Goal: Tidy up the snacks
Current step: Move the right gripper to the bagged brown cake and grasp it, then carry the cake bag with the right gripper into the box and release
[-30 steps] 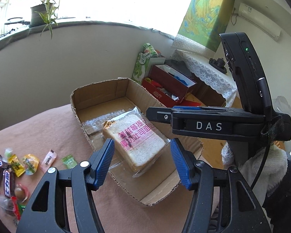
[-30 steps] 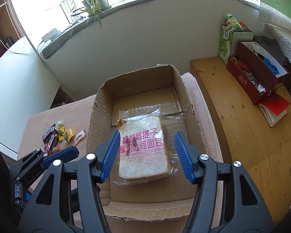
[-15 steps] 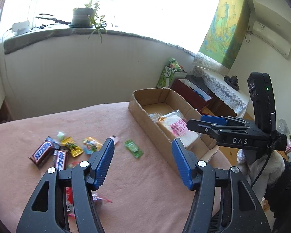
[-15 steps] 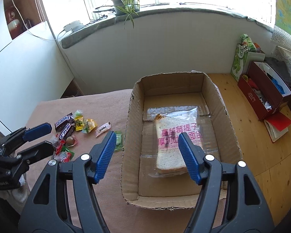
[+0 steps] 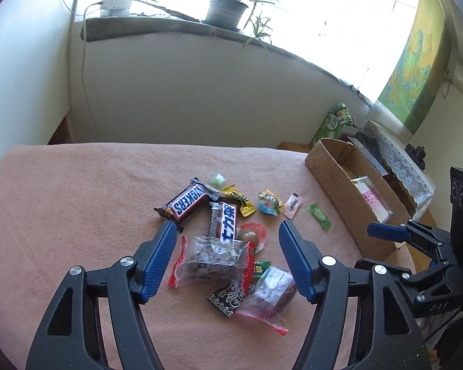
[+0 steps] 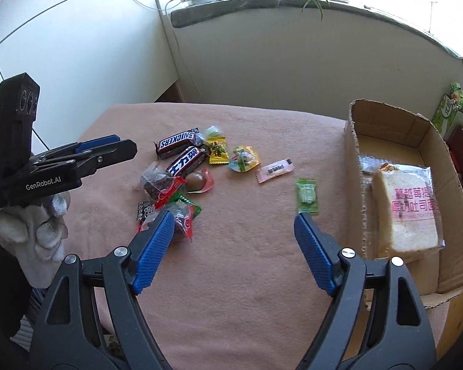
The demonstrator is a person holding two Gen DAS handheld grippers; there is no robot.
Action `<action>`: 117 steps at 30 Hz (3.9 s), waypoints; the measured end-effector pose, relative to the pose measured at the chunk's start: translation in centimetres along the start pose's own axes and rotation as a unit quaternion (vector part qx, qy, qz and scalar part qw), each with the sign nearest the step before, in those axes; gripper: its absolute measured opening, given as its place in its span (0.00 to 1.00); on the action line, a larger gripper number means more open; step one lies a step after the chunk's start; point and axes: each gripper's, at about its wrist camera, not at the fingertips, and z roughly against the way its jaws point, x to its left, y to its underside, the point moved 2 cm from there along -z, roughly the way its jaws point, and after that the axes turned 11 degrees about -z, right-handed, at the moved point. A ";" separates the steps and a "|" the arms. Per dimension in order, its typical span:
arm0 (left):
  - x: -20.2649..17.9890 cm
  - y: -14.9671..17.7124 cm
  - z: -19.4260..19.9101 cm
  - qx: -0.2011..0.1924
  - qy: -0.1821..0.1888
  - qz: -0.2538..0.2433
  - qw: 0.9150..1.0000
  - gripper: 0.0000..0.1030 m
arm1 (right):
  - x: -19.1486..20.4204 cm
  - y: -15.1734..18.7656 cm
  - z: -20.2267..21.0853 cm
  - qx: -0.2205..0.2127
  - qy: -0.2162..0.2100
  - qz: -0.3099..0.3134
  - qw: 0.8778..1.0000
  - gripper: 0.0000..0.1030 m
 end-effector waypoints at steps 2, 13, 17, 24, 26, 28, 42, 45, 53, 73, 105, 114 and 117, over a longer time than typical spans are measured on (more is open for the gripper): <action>0.2 0.5 -0.3 0.005 -0.003 -0.003 1.000 0.73 | 1.3 0.7 -1.0 0.007 0.000 0.016 1.000 0.80; 0.7 2.5 -2.6 0.050 0.007 0.001 0.999 0.76 | 5.4 3.4 -5.7 0.041 -0.019 0.050 0.998 0.80; 1.2 2.8 -3.5 0.061 0.011 0.016 0.998 0.76 | 6.0 3.5 -6.8 0.041 -0.013 0.060 0.997 0.80; 1.0 3.0 -3.8 0.063 0.007 0.007 0.998 0.74 | 6.7 3.4 -7.6 0.042 -0.012 0.067 0.997 0.80; 0.9 3.0 -3.9 0.063 0.004 0.005 0.998 0.70 | 6.7 3.3 -7.8 0.042 -0.014 0.067 0.997 0.80; 0.9 3.0 -4.0 0.065 0.004 0.004 0.998 0.63 | 6.6 3.2 -8.2 0.043 -0.015 0.062 0.997 0.80; 0.9 2.8 -3.1 0.049 0.004 -0.002 0.999 0.45 | 6.3 3.2 -8.3 0.052 -0.022 0.056 0.997 0.57; 0.7 2.7 -2.8 0.043 0.007 -0.008 0.999 0.33 | 5.8 3.1 -8.2 0.054 -0.029 0.046 0.997 0.55; 0.2 3.0 -3.4 0.052 -0.005 -0.012 0.999 0.66 | 5.2 3.1 -7.8 0.056 -0.029 0.041 0.997 0.55; -0.5 2.9 -3.5 0.047 -0.008 -0.030 0.998 0.50 | 4.4 3.2 -4.9 0.035 -0.020 0.049 0.998 0.54; -13.7 -2.3 -3.2 -0.009 0.093 -0.087 0.992 0.50 | -11.4 -0.3 7.5 -0.089 0.061 -0.066 0.992 0.54; -19.2 -3.4 -4.9 -0.006 0.120 -0.115 0.986 0.50 | -16.4 -0.4 8.7 -0.099 0.088 -0.099 0.986 0.54; -20.8 -3.6 -5.5 -0.004 0.125 -0.125 0.984 0.50 | -17.9 -0.2 8.6 -0.097 0.091 -0.112 0.985 0.54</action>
